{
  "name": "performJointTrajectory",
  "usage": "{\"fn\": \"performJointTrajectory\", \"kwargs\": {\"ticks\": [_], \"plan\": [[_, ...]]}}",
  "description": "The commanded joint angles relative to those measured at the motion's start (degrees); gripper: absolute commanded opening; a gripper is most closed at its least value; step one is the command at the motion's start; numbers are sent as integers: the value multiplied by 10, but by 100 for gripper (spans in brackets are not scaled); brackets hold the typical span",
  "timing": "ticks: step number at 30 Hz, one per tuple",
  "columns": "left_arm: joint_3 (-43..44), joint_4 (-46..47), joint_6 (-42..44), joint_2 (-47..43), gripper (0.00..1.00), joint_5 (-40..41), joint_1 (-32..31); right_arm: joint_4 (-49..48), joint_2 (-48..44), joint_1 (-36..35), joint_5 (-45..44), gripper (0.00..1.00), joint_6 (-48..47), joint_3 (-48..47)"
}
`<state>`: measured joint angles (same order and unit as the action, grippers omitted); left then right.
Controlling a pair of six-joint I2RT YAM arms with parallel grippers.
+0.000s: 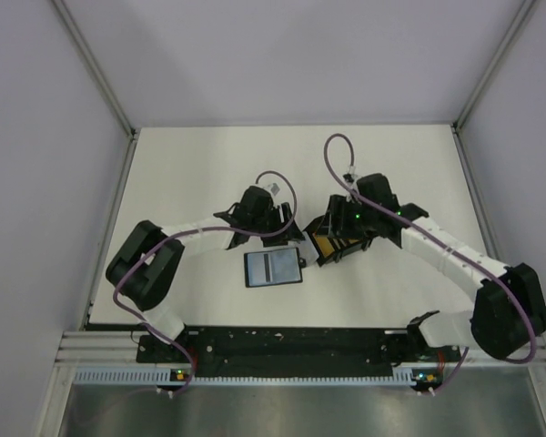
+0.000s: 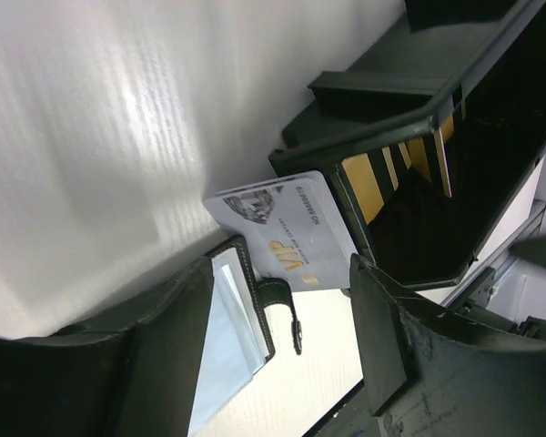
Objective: Put the credit cards into the card holder
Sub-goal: Pick up the credit card from the center of the board.
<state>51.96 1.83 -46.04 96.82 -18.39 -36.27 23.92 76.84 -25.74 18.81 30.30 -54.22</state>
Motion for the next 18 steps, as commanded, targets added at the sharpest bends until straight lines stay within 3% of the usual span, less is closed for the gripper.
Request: {"fn": "performJointTrajectory", "kwargs": {"ticks": [1, 7, 18], "plan": [[24, 25, 30, -5, 66, -2, 31, -62, -65, -78, -48, 58, 99, 76], [33, 72, 39, 39, 67, -72, 53, -126, -115, -134, -91, 59, 166, 156], [46, 114, 43, 87, 67, -116, 57, -191, -77, -229, -259, 59, 234, 198]]}}
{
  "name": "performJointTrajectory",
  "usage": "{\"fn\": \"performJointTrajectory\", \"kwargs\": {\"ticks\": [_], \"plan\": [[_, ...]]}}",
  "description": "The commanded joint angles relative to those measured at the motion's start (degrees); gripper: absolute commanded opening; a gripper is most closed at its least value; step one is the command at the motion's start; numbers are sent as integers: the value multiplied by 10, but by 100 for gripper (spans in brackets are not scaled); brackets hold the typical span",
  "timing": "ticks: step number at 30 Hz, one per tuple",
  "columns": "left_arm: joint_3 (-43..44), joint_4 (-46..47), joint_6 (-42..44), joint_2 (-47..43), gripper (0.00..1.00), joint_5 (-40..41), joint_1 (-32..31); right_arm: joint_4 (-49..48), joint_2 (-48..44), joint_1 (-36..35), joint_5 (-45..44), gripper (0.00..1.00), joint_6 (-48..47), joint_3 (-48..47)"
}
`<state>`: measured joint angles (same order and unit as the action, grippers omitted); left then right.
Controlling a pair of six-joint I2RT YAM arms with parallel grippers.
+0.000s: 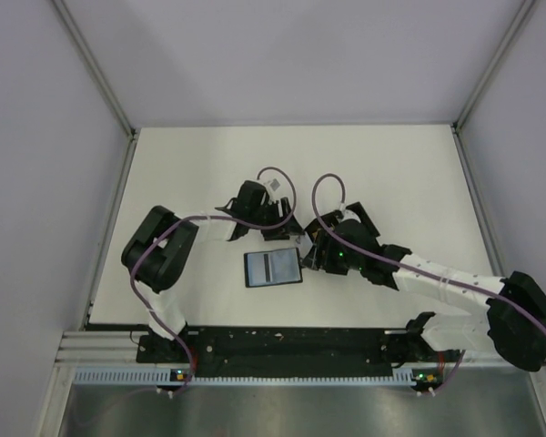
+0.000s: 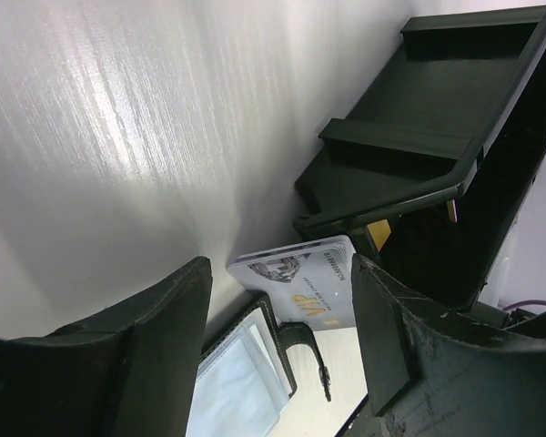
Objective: Put the credit cards into the card holder
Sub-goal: Pick up the credit card from the center of the board.
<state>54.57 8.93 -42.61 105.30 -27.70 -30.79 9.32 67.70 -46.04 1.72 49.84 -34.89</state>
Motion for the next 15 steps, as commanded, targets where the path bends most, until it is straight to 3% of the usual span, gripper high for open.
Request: {"fn": "performJointTrajectory", "kwargs": {"ticks": [1, 8, 15], "plan": [[20, 48, 8, 5, 67, -28, 3, -57, 21, -31, -95, 59, 45, 11], [11, 68, -5, 22, 66, -34, 5, -30, 78, -57, -137, 59, 82, -8], [11, 72, -8, 34, 65, -38, 5, -126, 98, -65, -159, 55, 95, 32]]}}
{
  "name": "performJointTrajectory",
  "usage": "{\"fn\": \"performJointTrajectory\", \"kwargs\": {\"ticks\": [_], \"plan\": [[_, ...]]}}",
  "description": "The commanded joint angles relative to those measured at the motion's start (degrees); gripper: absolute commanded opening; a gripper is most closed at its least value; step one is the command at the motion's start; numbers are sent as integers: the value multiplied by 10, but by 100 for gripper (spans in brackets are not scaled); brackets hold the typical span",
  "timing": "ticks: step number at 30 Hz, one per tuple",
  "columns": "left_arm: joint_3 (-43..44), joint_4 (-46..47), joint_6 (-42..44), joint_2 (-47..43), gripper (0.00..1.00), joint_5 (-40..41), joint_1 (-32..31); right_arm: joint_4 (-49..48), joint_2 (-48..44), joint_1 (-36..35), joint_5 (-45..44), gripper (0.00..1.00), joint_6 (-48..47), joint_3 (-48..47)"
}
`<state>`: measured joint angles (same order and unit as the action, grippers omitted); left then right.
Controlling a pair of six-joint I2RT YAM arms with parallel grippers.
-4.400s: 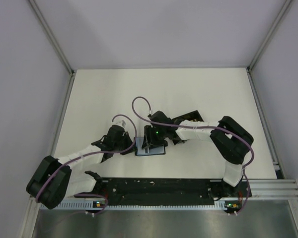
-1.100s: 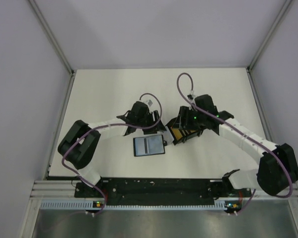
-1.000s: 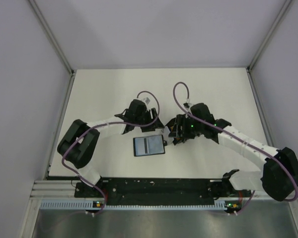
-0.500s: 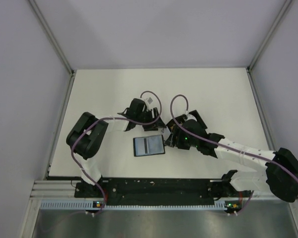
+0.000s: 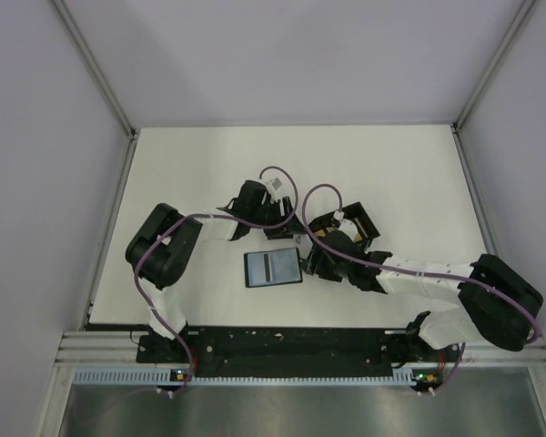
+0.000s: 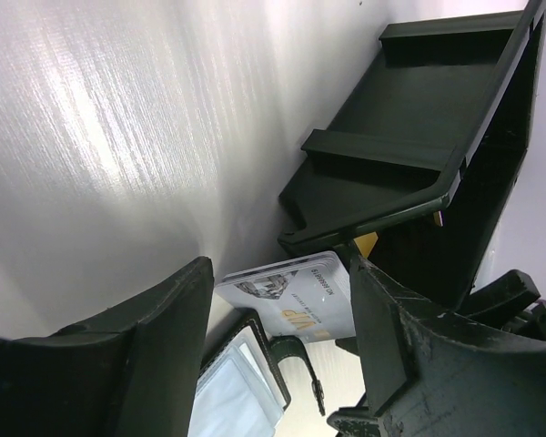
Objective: Put the credit cards into the card holder
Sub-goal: Pick up the credit card from the center of the board.
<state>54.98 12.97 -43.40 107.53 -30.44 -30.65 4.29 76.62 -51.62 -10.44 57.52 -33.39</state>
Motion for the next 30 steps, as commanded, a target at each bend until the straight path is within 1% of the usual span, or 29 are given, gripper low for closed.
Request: {"fn": "performJointTrajectory", "kwargs": {"ticks": [1, 5, 8, 11, 15, 18, 24, 30], "plan": [[7, 31, -1, 13, 65, -12, 3, -81, 12, -9, -43, 53, 21, 21], [0, 37, -6, 18, 64, -13, 3, -111, 27, -11, -55, 53, 25, 32], [-6, 47, -9, 22, 62, -17, 3, -138, 44, -10, -44, 50, 24, 33], [-8, 50, -12, 22, 60, -18, 3, -156, 35, -16, -46, 48, 24, 41], [-11, 54, -14, 23, 58, -23, 3, -155, 19, -28, -82, 48, 38, 53], [-17, 59, -19, 23, 57, -28, 2, -185, 27, -29, -81, 48, 51, 66], [-43, 86, -34, 22, 54, -37, 2, -262, 31, -31, -111, 42, 61, 97], [-54, 90, -37, 16, 52, -38, -2, -340, 49, -31, -122, 42, 59, 116]]}}
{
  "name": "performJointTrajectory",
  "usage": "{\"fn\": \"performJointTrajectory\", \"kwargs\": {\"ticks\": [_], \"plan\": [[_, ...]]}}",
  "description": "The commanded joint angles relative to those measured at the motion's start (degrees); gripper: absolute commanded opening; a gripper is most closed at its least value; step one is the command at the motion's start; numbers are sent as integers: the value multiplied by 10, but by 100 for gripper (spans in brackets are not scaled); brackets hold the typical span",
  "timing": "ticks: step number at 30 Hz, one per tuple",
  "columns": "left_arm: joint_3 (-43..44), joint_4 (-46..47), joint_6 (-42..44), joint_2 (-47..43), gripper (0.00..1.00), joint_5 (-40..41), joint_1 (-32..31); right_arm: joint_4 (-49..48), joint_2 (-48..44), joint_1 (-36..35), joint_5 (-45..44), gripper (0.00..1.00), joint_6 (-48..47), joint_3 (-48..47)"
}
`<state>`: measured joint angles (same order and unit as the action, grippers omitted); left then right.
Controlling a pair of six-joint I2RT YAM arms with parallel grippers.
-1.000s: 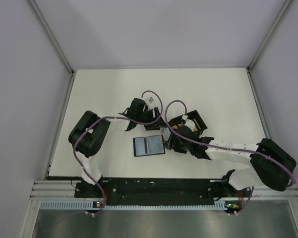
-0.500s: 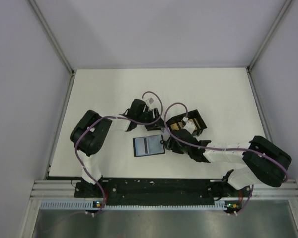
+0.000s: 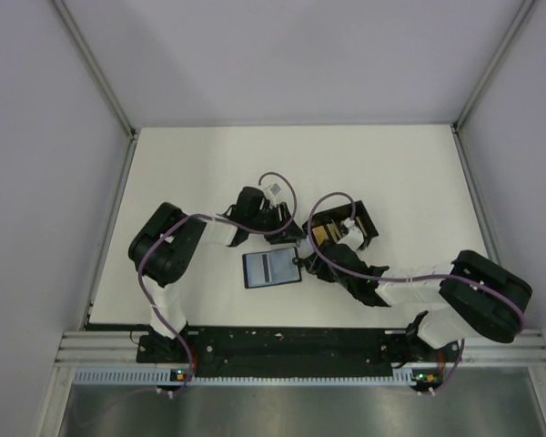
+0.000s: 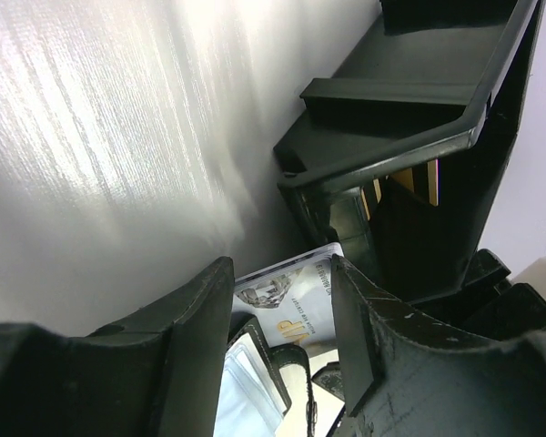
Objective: Put the credit cards into the card holder
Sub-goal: Pick up the credit card from the center of the board.
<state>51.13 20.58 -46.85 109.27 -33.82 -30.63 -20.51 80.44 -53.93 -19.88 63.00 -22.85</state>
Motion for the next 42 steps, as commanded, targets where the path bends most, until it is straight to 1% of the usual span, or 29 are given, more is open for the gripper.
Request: {"fn": "performJointTrajectory", "kwargs": {"ticks": [1, 5, 7, 9, 10, 12, 14, 17, 21, 23, 25, 30, 33, 38, 40, 42], "plan": [[-18, 17, -3, -1, 52, -5, -3, -106, 13, -9, -27, 41, 2, 13], [-28, 35, -15, -2, 51, -7, -4, -120, 18, -11, -23, 36, 1, 11], [-31, 38, -18, -3, 50, -7, -6, -122, 23, -10, -19, 29, 3, 12], [-34, 39, -20, -6, 50, -7, -7, -122, 24, -12, -20, 25, 1, 13], [-38, 40, -20, -6, 50, -7, -7, -117, 22, -12, -19, 19, 1, 12], [-45, 52, -25, -6, 50, -7, -8, -106, 15, -12, -19, 12, -4, 10], [-49, 56, -28, -6, 50, -9, -7, -88, 10, -13, -11, 10, -14, 0], [-48, 56, -28, -13, 50, -8, -8, -44, -3, -14, 7, 3, -38, -17], [-36, 36, -17, -23, 50, -2, -7, 6, -24, -14, 21, 0, -66, -28], [-31, 27, -11, -30, 52, 0, -4, 30, -40, -14, 40, 0, -95, -39], [-28, 20, -6, -42, 55, 6, 0, 63, -61, -18, 37, 0, -121, -49], [-11, -5, 5, -75, 62, 10, 11, 122, -133, -18, 27, 0, -183, -66], [-3, -23, 11, -98, 64, 15, 16, 151, -180, -17, 28, 0, -214, -80], [1, -46, 15, -143, 66, 26, 20, 227, -246, -15, -54, 0, -288, -135], [4, -54, 18, -153, 67, 26, 19, 273, -240, 0, -81, 0, -313, -172], [2, -62, 19, -163, 67, 26, 19, 297, -222, 36, -67, 0, -324, -203]]}}
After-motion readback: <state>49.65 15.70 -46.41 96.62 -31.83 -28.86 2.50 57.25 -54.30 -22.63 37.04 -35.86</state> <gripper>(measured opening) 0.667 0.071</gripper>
